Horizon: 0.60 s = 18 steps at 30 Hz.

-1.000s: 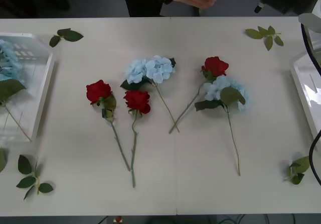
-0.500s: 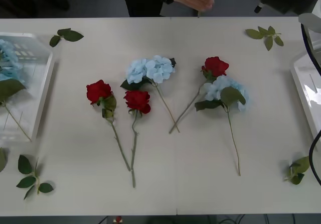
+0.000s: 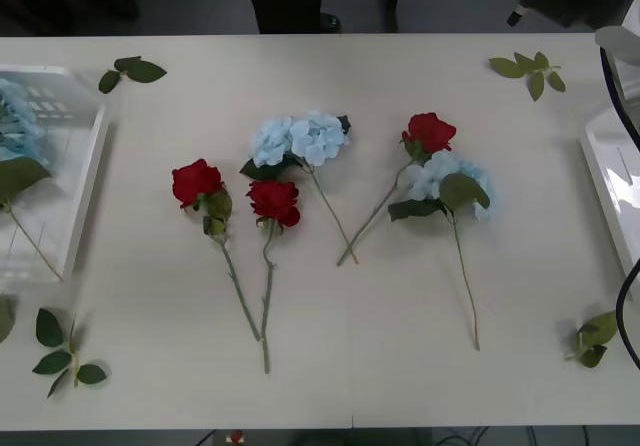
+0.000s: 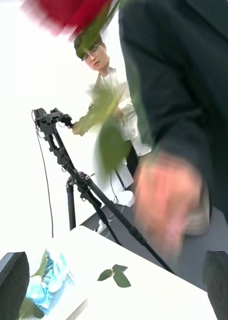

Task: Place the red flowers into the right box and the blue flowers into the left box. If a person shows an open palm, hand one flower to the person first, then continue sorting.

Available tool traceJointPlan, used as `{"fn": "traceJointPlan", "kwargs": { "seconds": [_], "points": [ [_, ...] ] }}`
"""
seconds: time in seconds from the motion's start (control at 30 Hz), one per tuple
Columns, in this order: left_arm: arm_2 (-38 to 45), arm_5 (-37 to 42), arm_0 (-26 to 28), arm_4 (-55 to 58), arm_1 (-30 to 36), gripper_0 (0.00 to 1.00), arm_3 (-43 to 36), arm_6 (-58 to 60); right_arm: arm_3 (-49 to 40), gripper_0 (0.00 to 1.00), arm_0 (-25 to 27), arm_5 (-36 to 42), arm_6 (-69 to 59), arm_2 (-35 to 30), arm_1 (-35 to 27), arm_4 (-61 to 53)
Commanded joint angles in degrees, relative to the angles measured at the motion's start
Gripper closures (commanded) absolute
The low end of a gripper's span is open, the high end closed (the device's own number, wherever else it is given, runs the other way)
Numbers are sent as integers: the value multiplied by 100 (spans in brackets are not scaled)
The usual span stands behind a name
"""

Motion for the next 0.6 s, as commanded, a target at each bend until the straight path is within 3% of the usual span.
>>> {"fn": "traceJointPlan", "kwargs": {
  "seconds": [0.03,0.3,0.6],
  "points": [
    [34,-64,34,-55,208,0,-112,-50,-63,0,174,187,128,-76,-255,20],
    [43,-73,43,-55,208,0,-112,-42,-89,0,402,1541,-540,-129,-1090,-15],
    [43,-73,43,-28,208,0,-112,-59,-230,0,604,3949,-2606,-156,-1872,785]
  ]
}}
